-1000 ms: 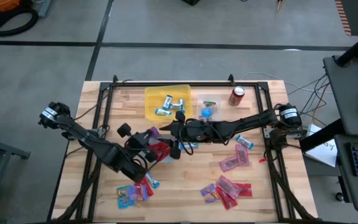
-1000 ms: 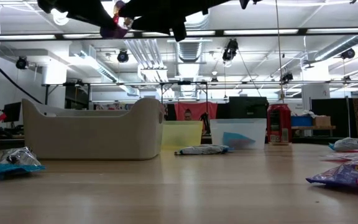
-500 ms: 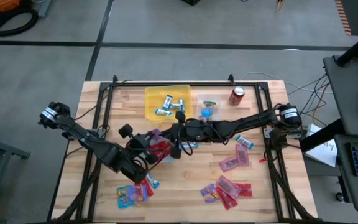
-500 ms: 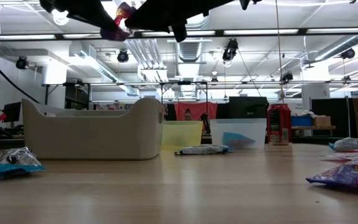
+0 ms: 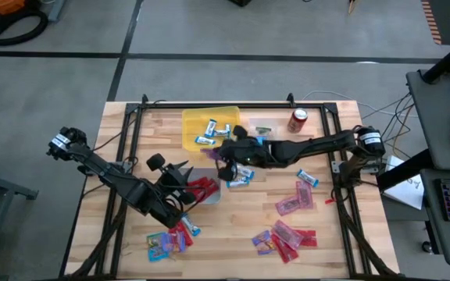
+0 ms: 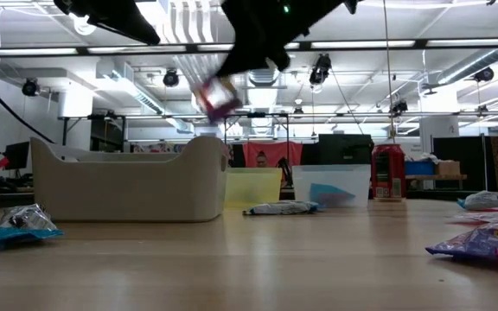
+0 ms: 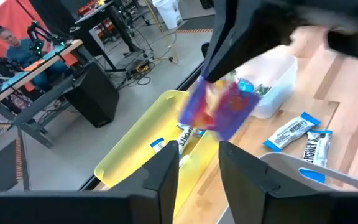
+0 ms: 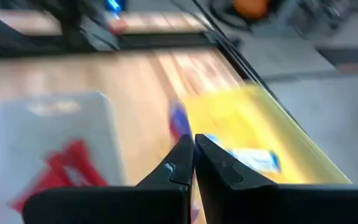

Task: Sort candy
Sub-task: Put the blue candy into the transparent bin

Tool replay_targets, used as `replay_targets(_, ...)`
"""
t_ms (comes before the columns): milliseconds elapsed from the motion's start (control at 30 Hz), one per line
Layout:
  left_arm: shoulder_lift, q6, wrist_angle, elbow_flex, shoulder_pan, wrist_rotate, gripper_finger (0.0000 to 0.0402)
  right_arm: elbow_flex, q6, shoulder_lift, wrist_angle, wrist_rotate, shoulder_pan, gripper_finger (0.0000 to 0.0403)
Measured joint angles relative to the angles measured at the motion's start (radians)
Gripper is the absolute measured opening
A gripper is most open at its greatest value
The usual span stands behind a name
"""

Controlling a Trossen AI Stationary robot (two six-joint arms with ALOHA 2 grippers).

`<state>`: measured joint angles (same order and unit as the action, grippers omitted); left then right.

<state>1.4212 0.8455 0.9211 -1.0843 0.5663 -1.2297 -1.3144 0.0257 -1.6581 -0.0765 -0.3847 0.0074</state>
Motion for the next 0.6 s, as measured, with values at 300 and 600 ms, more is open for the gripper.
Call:
replay_targets(300, -0.003, 0.001, 0.022, 0.000, -0.001, 0.000, 0.0112, 0.000, 0.079, 0.017, -0.291, -0.108, -0.119, 0.0008)
replay_targets(600, -0.014, 0.001, 0.050, 0.000, -0.001, 0.078, 0.0110, 0.000, 0.089, 0.018, -0.339, 0.190, -0.187, 0.0009)
